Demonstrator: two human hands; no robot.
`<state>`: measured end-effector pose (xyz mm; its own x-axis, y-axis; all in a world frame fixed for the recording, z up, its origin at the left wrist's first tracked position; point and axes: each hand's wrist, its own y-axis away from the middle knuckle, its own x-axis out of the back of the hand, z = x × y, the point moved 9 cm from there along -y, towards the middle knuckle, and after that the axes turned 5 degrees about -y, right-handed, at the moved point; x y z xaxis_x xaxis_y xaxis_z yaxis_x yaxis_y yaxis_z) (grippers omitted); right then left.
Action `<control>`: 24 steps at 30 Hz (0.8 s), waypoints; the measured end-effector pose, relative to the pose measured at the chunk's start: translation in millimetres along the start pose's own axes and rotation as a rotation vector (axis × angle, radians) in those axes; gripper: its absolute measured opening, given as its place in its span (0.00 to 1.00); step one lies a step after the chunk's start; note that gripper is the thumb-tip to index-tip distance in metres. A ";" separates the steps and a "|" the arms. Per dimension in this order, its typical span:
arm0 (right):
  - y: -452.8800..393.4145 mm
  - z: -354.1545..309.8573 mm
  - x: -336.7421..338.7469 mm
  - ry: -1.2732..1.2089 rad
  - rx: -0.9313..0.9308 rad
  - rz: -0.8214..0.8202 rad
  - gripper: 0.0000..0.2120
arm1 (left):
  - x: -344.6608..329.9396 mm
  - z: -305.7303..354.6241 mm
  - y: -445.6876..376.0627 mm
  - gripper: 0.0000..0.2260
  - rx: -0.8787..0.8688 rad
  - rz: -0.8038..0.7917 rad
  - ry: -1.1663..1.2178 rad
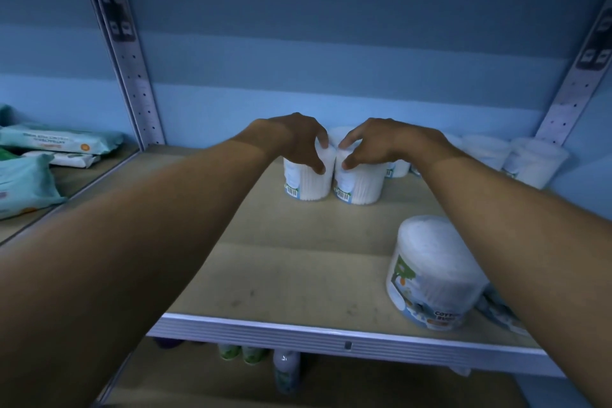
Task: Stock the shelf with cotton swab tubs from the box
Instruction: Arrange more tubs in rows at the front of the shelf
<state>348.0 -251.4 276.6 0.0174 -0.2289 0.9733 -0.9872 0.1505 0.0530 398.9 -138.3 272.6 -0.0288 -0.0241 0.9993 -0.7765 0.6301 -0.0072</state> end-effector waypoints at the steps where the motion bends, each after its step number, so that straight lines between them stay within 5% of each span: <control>1: 2.5 -1.2 0.0 -0.003 -0.001 -0.003 0.26 | 0.1 -0.1 2.3 0.26 0.001 -0.003 0.004; 24: 101.8 -37.8 -13.3 -0.050 0.058 -0.003 0.25 | -2.2 3.6 103.2 0.26 0.044 0.005 0.027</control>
<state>253.2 -196.8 277.4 0.0136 -0.2769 0.9608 -0.9947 0.0942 0.0412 316.5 -76.0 269.5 -0.0160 0.0007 0.9999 -0.8035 0.5952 -0.0133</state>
